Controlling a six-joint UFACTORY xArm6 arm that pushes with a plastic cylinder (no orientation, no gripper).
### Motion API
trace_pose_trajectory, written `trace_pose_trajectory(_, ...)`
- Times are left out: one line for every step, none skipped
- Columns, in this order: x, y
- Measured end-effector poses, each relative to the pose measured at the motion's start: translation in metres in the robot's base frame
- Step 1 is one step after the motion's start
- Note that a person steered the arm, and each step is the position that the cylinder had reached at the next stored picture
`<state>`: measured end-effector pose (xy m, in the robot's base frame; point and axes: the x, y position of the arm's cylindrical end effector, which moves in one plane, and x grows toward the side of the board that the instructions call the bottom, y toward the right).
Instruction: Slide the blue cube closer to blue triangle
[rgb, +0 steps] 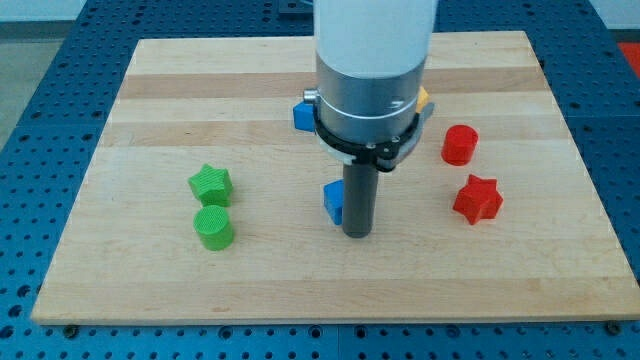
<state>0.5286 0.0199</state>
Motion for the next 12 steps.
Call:
trace_pose_trajectory(-0.008,-0.002)
trace_pose_trajectory(-0.026,-0.027)
trace_pose_trajectory(-0.042,-0.057)
trace_pose_trajectory(-0.052,-0.07)
trace_pose_trajectory(-0.052,-0.07)
trace_pose_trajectory(-0.052,-0.058)
trace_pose_trajectory(-0.052,-0.048)
trace_pose_trajectory(-0.053,-0.018)
trace_pose_trajectory(-0.071,-0.014)
trace_pose_trajectory(-0.089,-0.013)
trace_pose_trajectory(-0.105,-0.012)
trace_pose_trajectory(-0.112,-0.012)
